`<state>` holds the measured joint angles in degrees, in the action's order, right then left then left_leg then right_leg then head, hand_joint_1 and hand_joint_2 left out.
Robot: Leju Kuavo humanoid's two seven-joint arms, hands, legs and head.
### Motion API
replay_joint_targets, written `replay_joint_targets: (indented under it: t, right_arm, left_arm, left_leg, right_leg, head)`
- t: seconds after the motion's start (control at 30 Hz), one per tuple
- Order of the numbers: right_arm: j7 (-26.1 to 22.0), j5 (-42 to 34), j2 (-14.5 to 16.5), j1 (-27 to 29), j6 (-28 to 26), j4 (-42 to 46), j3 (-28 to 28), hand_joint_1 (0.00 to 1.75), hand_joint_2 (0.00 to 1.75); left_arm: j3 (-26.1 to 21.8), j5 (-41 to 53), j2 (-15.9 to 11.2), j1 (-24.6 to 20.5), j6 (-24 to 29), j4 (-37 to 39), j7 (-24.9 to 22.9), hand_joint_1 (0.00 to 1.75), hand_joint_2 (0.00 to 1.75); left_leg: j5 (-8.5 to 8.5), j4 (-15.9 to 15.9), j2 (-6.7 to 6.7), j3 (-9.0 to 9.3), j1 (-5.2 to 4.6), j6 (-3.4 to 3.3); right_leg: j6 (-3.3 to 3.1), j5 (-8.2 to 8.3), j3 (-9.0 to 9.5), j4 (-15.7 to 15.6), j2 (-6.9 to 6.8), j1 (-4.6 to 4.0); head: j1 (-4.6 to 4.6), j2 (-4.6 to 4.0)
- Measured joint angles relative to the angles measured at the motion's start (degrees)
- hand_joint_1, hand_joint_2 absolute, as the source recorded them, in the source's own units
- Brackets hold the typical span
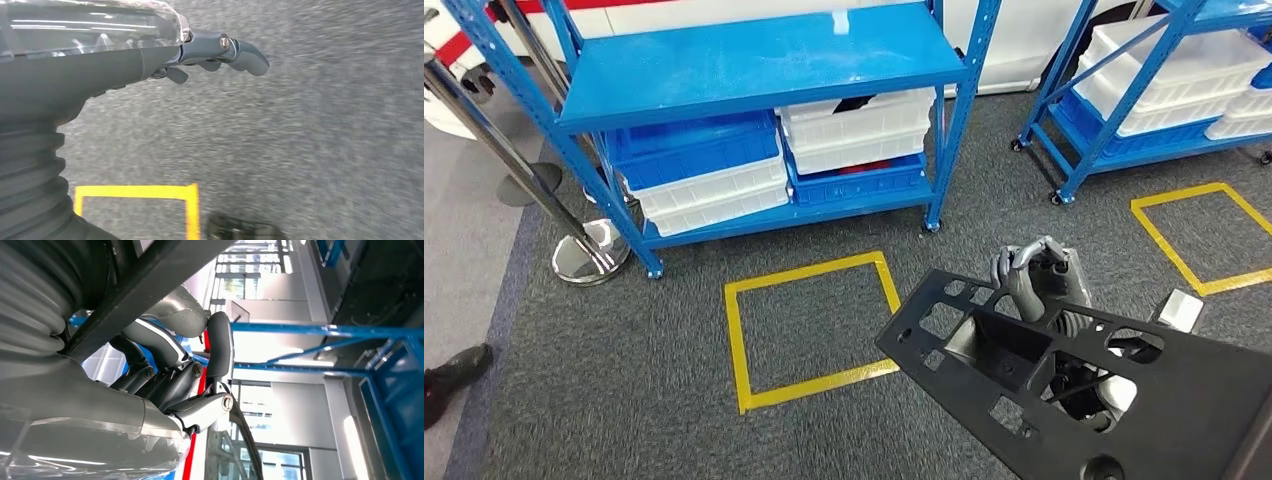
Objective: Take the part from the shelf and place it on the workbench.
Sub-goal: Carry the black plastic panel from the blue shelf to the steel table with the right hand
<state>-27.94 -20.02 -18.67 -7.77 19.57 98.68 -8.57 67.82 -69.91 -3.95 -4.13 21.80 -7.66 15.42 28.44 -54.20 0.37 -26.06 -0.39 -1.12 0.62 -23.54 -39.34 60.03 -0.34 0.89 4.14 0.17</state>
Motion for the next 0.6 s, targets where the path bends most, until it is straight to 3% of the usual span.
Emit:
replay_joint_targets:
  t: [0.07, 0.1, 0.13, 0.17, 0.2, 0.23, 0.27, 0.33, 0.37, 0.47, 0.53, 0.6]
  right_arm:
    - [-0.09, 0.23, -0.26, 0.05, -0.24, -0.05, 0.15, 1.66, 1.75]
    - [-0.12, 0.23, -0.46, 0.09, -0.39, -0.12, 0.23, 1.66, 1.75]
    - [-0.17, 0.11, -0.75, 0.13, -0.50, -0.25, 0.39, 1.66, 1.75]
    - [-0.32, -0.16, -1.17, 0.17, -0.44, -0.40, 0.69, 1.66, 1.75]
    - [-0.63, -0.46, -1.67, 0.20, -0.22, -0.55, 1.15, 1.66, 1.75]
    - [-1.15, -0.67, -2.18, 0.29, 0.14, -0.65, 1.74, 1.66, 1.75]
    - [-1.83, -0.71, -2.59, 0.45, 0.62, -0.67, 2.40, 1.66, 1.75]
    - [-3.44, -0.17, -3.01, 1.08, 1.67, -0.45, 3.75, 1.66, 1.75]
    - [-4.12, 0.34, -3.07, 1.47, 2.12, -0.31, 4.36, 1.66, 1.75]
    - [-5.55, 2.79, -3.09, 2.64, 2.83, 0.07, 5.93, 1.66, 1.75]
    - [-6.27, 5.08, -3.08, 3.25, 2.79, 0.75, 6.82, 1.66, 1.75]
    - [-6.99, 7.33, -3.07, 4.21, 2.33, 1.97, 7.66, 1.66, 1.75]
  left_arm:
    - [-0.01, -0.82, -0.09, 0.04, 0.10, 0.05, -1.65, 0.00, 1.75]
    - [-0.04, -1.29, -0.22, 0.10, 0.15, 0.14, -2.49, 0.00, 1.75]
    - [-0.08, -1.74, -0.38, 0.20, 0.20, 0.24, -3.21, 0.00, 1.75]
    - [-0.15, -2.09, -0.59, 0.34, 0.21, 0.37, -3.78, 0.00, 1.75]
    - [-0.24, -2.41, -0.80, 0.50, 0.22, 0.50, -4.19, 0.00, 1.75]
    - [-0.33, -2.64, -0.98, 0.65, 0.25, 0.60, -4.41, 0.00, 1.75]
    - [-0.42, -2.80, -1.16, 0.77, 0.28, 0.69, -4.50, 0.00, 1.75]
    - [-0.50, -3.01, -1.50, 0.86, 0.36, 0.83, -4.46, 0.00, 1.75]
    - [-0.52, -3.12, -1.66, 0.86, 0.36, 0.86, -4.35, 0.00, 1.75]
    - [-0.58, -3.52, -1.99, 0.86, 0.10, 0.93, -3.88, 0.00, 1.75]
    - [-0.59, -3.82, -2.13, 0.82, -0.04, 0.97, -3.63, 0.00, 1.75]
    - [-0.60, -4.23, -2.28, 0.75, -0.05, 0.97, -3.43, 0.00, 1.75]
  left_leg:
    - [-1.02, -0.30, 0.14, -1.63, 0.03, -0.47]
    - [-1.38, -0.65, 0.17, -2.55, 0.00, -0.54]
    - [-1.72, -1.05, 0.18, -3.43, -0.02, -0.54]
    - [-2.04, -1.50, 0.19, -4.30, -0.03, -0.50]
    - [-2.30, -2.00, 0.20, -5.14, -0.03, -0.44]
    - [-2.49, -2.53, 0.19, -5.88, -0.03, -0.36]
    - [-2.62, -3.01, 0.18, -6.51, -0.08, -0.24]
    - [-2.85, -3.79, 0.10, -7.27, -0.21, 0.18]
    - [-3.05, -3.98, 0.11, -7.52, -0.25, 0.49]
    - [-2.72, -4.78, 0.19, -8.17, -0.19, 1.52]
    - [0.68, -9.02, 0.12, -9.78, -0.03, 2.15]
    - [4.97, -16.58, 0.09, -12.37, 0.13, 2.51]
  right_leg:
    - [0.27, -5.71, -1.88, 6.29, 0.16, -0.03]
    - [0.36, -7.54, -2.75, 10.21, 0.17, -0.03]
    - [0.42, -7.73, -3.24, 13.38, 0.16, -0.02]
    - [0.44, -6.57, -3.03, 15.03, 0.16, -0.02]
    - [0.41, -4.72, -1.90, 14.71, 0.16, -0.02]
    - [0.30, -3.14, 0.29, 12.27, 0.15, -0.01]
    - [0.11, -2.91, 3.06, 8.63, 0.14, -0.05]
    - [-0.42, -4.65, 7.61, 1.71, 0.15, -0.31]
    - [-0.71, -5.67, 8.48, 0.03, 0.20, -0.46]
    - [-1.99, -5.44, 8.26, -1.16, 0.50, -0.24]
    - [-2.82, -4.78, 7.79, -1.36, 0.78, -0.11]
    - [-3.11, -4.25, 7.14, -1.31, 1.21, -0.24]
  head:
    - [-0.01, 0.00]
    - [-0.01, 0.00]
    - [-0.01, 0.00]
    - [-0.01, 0.00]
    - [-0.01, 0.00]
    - [-0.01, 0.00]
    - [-0.01, 0.00]
    - [-0.01, 0.00]
    - [-0.01, 0.00]
    - [-0.01, 0.00]
    - [-0.01, 0.00]
    - [-0.01, 0.00]
